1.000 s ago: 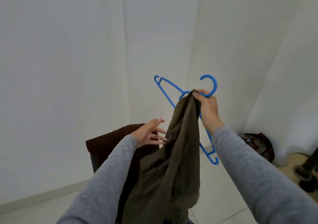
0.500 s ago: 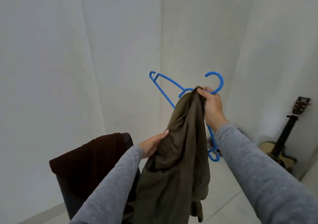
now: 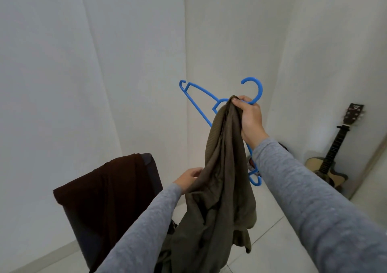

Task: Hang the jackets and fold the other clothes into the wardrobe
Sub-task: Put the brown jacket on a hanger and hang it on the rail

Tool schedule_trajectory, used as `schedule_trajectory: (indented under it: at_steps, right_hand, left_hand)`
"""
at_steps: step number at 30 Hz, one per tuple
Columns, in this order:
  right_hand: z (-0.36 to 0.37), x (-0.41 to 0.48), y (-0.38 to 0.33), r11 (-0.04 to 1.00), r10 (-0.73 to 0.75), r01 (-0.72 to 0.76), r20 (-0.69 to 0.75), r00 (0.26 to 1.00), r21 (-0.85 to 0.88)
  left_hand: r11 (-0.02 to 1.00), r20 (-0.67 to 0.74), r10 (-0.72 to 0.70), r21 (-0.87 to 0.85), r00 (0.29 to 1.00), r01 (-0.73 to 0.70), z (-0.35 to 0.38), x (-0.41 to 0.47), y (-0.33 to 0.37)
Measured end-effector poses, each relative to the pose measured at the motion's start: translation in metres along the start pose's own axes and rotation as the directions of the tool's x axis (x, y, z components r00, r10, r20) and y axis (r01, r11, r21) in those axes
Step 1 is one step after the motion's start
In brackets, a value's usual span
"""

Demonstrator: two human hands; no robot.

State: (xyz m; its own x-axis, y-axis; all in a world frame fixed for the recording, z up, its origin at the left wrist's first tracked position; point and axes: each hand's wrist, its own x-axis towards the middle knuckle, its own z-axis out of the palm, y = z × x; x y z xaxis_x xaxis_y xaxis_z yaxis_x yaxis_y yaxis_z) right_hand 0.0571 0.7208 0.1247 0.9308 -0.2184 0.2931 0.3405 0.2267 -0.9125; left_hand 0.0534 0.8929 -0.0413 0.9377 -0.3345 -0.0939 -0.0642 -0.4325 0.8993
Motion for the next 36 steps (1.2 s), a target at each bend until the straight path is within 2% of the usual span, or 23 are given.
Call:
schedule_trajectory:
  at_steps: [4, 7, 9, 11, 13, 17, 21, 23, 26, 30, 33, 36]
  right_hand:
    - [-0.007, -0.003, 0.01, 0.993, -0.032, 0.022, -0.078, 0.996, -0.119]
    - [-0.02, -0.004, 0.024, 0.908, -0.056, 0.027, -0.057, 0.997, -0.417]
    - [-0.025, -0.006, 0.037, 0.806, -0.004, 0.015, 0.02, 1.0, -0.592]
    - [-0.027, -0.012, 0.054, 0.741, 0.022, 0.028, 0.065, 0.998, -0.671]
    - [-0.026, -0.02, 0.07, 0.755, 0.055, 0.02, 0.093, 0.994, -0.656]
    - [-0.005, -0.029, 0.083, 0.874, 0.089, 0.025, 0.21, 0.974, -0.485]
    - [0.028, -0.038, 0.08, 0.956, 0.086, 0.05, 0.437, 0.895, -0.29]
    - [0.047, -0.044, 0.079, 0.964, 0.076, 0.058, 0.475, 0.876, -0.261]
    - [0.07, -0.046, 0.077, 0.94, 0.06, 0.085, 0.404, 0.913, -0.331]
    - [0.09, -0.046, 0.078, 0.942, 0.074, 0.023, 0.273, 0.959, -0.335]
    - [0.104, -0.044, 0.077, 0.929, 0.07, -0.009, 0.151, 0.986, -0.371]
    - [0.119, -0.045, 0.072, 0.92, 0.083, -0.02, 0.144, 0.986, -0.391]
  left_hand:
    - [0.993, -0.302, 0.092, 0.097, 0.949, -0.065, -0.032, 0.004, -0.011]
    - [0.982, -0.481, 0.185, 0.06, 0.857, -0.179, -0.072, -0.005, 0.016]
    - [0.963, -0.463, 0.271, 0.122, 0.844, -0.242, -0.098, -0.012, 0.044]
    - [0.929, -0.358, 0.351, 0.249, 0.865, -0.274, -0.112, -0.02, 0.072]
    - [0.912, -0.326, 0.387, 0.275, 0.863, -0.305, -0.121, -0.026, 0.089]
    - [0.9, -0.349, 0.436, 0.195, 0.83, -0.39, -0.141, -0.036, 0.116]
    - [0.906, -0.258, 0.417, 0.185, 0.871, -0.38, -0.143, -0.04, 0.13]
    - [0.92, -0.248, 0.389, 0.15, 0.887, -0.362, -0.145, -0.046, 0.13]
    - [0.934, -0.278, 0.357, 0.088, 0.892, -0.347, -0.155, -0.054, 0.125]
    - [0.941, -0.373, 0.337, 0.167, 0.864, -0.294, -0.162, -0.069, 0.109]
    - [0.963, -0.509, 0.265, 0.177, 0.819, -0.202, -0.16, -0.084, 0.069]
    - [0.966, -0.488, 0.167, 0.254, 0.857, -0.044, -0.153, -0.097, 0.023]
